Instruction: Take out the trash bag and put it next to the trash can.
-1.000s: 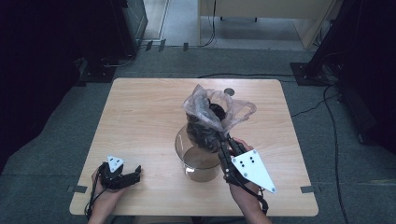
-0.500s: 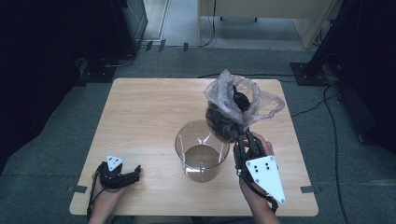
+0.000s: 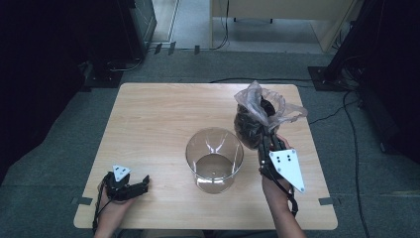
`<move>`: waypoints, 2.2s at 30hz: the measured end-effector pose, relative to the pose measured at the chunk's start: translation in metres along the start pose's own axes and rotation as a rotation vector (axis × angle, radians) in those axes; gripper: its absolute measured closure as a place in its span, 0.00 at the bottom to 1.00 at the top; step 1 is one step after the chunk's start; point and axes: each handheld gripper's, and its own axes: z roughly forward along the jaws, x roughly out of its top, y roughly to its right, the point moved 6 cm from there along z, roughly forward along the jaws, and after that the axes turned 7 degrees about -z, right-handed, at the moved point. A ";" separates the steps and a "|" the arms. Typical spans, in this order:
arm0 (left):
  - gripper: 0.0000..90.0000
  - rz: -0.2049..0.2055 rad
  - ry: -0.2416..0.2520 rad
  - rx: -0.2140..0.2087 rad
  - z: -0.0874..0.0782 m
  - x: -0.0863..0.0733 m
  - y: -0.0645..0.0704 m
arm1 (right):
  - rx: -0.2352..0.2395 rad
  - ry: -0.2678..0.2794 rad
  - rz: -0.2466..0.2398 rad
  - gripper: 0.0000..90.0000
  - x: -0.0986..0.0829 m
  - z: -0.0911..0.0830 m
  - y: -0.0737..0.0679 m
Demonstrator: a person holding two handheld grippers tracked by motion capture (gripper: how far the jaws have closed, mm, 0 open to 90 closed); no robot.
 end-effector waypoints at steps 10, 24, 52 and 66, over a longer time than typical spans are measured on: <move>0.12 0.000 0.000 0.000 0.000 0.000 0.000 | 0.034 -0.140 0.017 1.00 -0.059 0.030 0.005; 0.12 0.001 -0.001 0.000 0.000 0.000 0.000 | 0.303 -0.229 0.087 0.97 -0.120 0.046 -0.014; 0.12 0.000 -0.001 0.001 0.000 0.000 0.000 | 0.538 -0.379 0.136 0.10 -0.142 0.004 0.003; 0.12 0.001 -0.001 0.001 0.000 0.000 0.000 | 0.464 -0.500 0.066 0.01 -0.158 -0.013 0.027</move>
